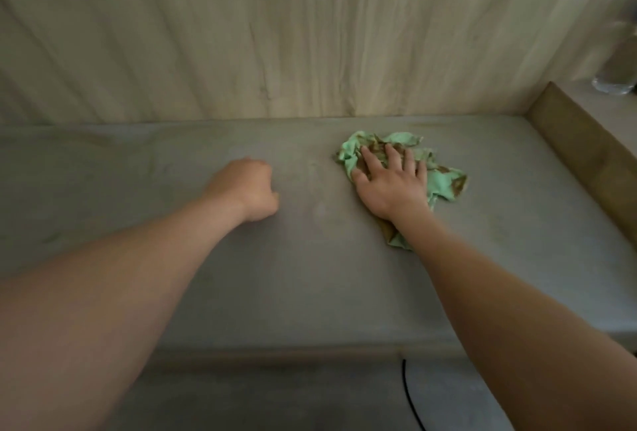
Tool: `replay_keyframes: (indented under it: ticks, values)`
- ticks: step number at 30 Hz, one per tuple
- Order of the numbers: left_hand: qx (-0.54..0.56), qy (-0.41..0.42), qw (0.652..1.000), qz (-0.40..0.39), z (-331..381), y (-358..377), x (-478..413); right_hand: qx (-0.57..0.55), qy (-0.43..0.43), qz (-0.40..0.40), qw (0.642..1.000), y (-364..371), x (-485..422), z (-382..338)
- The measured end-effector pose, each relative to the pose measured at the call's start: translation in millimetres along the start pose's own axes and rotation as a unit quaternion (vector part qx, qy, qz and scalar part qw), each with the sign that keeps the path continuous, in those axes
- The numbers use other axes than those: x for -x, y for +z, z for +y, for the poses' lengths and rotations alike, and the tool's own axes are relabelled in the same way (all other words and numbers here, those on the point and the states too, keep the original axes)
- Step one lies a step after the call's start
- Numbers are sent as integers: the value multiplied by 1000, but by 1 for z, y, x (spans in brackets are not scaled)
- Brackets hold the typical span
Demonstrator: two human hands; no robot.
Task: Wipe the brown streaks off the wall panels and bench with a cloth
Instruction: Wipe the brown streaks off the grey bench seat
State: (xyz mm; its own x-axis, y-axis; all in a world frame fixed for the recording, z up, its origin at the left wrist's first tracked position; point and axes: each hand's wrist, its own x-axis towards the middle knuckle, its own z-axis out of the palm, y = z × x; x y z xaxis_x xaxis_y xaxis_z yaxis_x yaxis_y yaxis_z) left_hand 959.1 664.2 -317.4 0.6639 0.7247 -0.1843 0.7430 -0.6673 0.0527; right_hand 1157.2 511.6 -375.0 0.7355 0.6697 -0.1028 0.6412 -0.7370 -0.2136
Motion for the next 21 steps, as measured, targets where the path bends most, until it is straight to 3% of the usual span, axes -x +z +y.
replay_keyframes:
  ticks: [5,8,10,15,21]
  values:
    - [-46,-96,994,-16,-56,3,-4,17,-166,-33,985,18,-1,-90]
    - [-15,-80,997,-18,-78,10,-6,40,-331,-56,941,23,29,-105]
    - [12,-68,997,-44,-86,10,-7,59,-379,-58,922,21,36,-96]
    - [18,-38,997,-70,-91,5,-9,51,-164,0,985,23,20,-90]
    - [34,-17,995,-88,-103,-5,-9,51,-172,7,984,34,9,-92]
